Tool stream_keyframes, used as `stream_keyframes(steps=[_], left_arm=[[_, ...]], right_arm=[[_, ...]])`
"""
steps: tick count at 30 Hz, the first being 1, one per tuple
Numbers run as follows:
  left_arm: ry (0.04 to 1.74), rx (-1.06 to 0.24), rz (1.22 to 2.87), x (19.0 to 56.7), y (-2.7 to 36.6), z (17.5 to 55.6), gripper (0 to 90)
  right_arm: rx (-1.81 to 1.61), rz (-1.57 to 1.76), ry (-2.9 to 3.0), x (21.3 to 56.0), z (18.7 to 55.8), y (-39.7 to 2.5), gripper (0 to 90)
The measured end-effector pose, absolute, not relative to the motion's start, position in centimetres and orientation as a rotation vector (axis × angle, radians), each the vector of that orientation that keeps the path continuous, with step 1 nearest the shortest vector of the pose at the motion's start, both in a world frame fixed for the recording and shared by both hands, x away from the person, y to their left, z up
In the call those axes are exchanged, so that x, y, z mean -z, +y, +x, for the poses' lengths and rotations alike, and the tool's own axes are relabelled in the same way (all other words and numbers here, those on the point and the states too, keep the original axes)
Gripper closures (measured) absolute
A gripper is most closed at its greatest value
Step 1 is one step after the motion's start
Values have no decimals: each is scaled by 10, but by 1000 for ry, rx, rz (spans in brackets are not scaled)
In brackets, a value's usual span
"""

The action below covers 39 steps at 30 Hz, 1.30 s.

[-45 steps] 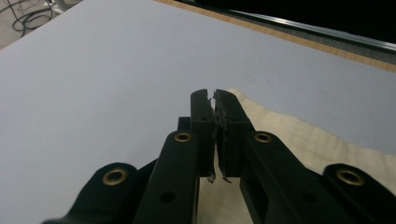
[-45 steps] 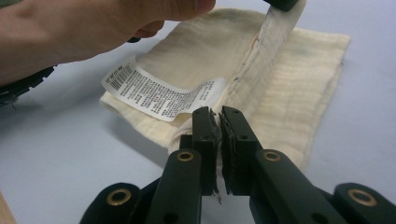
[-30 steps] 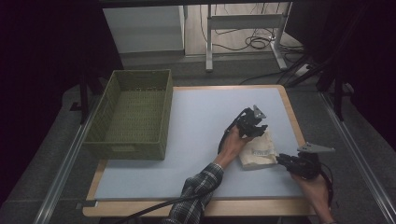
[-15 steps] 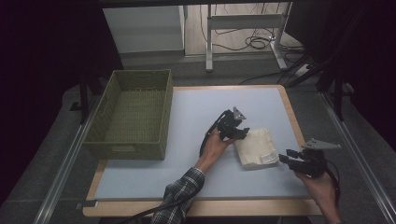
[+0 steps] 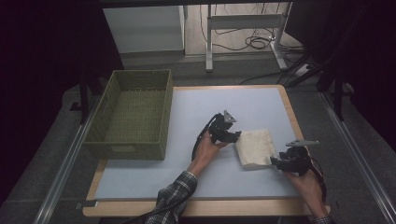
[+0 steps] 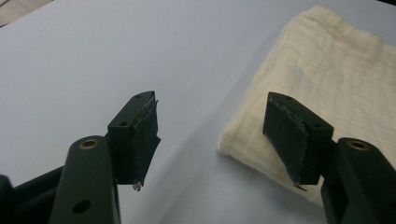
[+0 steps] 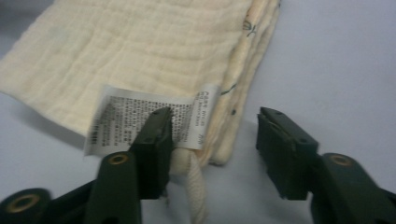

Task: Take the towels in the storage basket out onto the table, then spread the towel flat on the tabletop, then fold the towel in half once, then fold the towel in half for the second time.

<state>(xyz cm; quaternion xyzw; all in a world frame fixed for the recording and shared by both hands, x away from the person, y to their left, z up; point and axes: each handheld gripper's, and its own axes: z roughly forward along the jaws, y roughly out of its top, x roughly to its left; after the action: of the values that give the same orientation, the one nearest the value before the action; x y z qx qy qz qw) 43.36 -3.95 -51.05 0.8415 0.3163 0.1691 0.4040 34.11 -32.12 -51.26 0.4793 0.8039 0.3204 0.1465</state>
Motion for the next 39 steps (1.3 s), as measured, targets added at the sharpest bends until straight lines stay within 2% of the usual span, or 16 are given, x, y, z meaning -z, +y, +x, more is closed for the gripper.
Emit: stream_keyframes(steps=[2,4,5,11,18,25,28,39], left_arm=[[802,-424,2121,511,-38,434,356],[808,-417,2114,511,-38,435,355],[810,-412,2110,511,-37,436,355],[839,-358,2093,513,-41,441,337],[861,-311,2166,529,-51,442,345],[858,-259,2165,533,-51,443,356],[846,-241,2165,532,-51,441,421],[820,-179,2158,531,-54,434,755]], right_arm=[[-920,1407,2324,511,341,-319,593],[-968,1437,2376,511,343,-318,765],[-992,1453,2392,511,344,-318,782],[-1049,1478,2401,513,346,-324,798],[-1043,1435,2403,513,344,-323,797],[-1050,1412,2398,513,343,-323,797],[-1051,1405,2399,513,343,-323,797],[-1059,1395,2411,512,344,-325,797]])
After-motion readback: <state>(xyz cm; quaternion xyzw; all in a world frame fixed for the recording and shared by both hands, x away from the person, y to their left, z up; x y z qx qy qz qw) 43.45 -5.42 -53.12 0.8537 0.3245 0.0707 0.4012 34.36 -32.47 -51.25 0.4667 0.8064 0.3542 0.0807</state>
